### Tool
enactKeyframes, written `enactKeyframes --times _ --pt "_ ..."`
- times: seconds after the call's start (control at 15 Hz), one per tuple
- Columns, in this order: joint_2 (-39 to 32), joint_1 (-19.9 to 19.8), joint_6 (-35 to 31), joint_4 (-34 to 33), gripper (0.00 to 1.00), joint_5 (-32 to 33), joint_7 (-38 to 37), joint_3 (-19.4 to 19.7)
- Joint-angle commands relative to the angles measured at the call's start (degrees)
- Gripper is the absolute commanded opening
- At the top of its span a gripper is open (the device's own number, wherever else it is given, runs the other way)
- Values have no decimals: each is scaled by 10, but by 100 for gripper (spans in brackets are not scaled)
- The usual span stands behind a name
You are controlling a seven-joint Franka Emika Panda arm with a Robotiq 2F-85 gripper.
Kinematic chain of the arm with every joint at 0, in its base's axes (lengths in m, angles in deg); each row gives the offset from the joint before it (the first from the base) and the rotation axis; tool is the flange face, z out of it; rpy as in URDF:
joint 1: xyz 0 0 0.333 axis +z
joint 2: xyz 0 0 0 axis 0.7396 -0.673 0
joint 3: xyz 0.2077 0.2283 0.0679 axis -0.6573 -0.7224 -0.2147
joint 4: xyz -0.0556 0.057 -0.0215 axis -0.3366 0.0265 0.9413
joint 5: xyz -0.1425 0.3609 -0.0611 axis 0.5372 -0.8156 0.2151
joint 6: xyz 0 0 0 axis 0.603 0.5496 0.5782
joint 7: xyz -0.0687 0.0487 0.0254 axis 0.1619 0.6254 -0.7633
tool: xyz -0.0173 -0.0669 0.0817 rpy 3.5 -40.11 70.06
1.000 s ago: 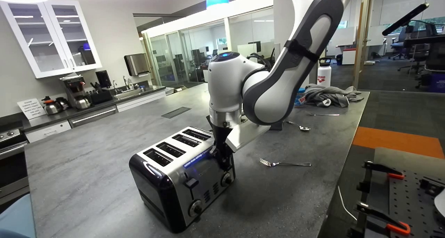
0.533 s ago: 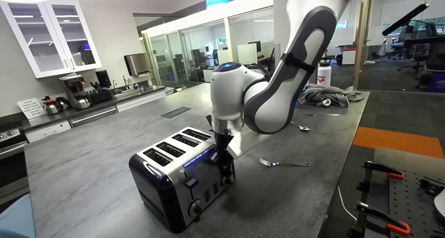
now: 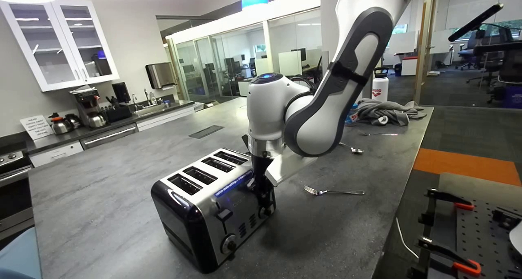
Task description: Turn on the toaster
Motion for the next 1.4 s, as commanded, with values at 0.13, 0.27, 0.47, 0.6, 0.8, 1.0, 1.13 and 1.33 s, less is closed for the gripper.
enactKeyframes --times 0.13,0.27,0.47,0.6,0.8,1.0,1.13,1.33 --pt "-10 32 -31 -3 0 23 -14 41" --pt "20 52 -29 17 0 43 -32 58" --pt "60 72 -31 48 0 75 -53 78" --pt "89 78 -39 71 0 96 -69 84" --pt "148 72 -44 110 0 101 -63 79" --pt "213 64 -34 145 0 80 -37 67" --pt "254 65 -35 169 0 69 -22 65" --pt "307 71 -32 203 0 49 3 66"
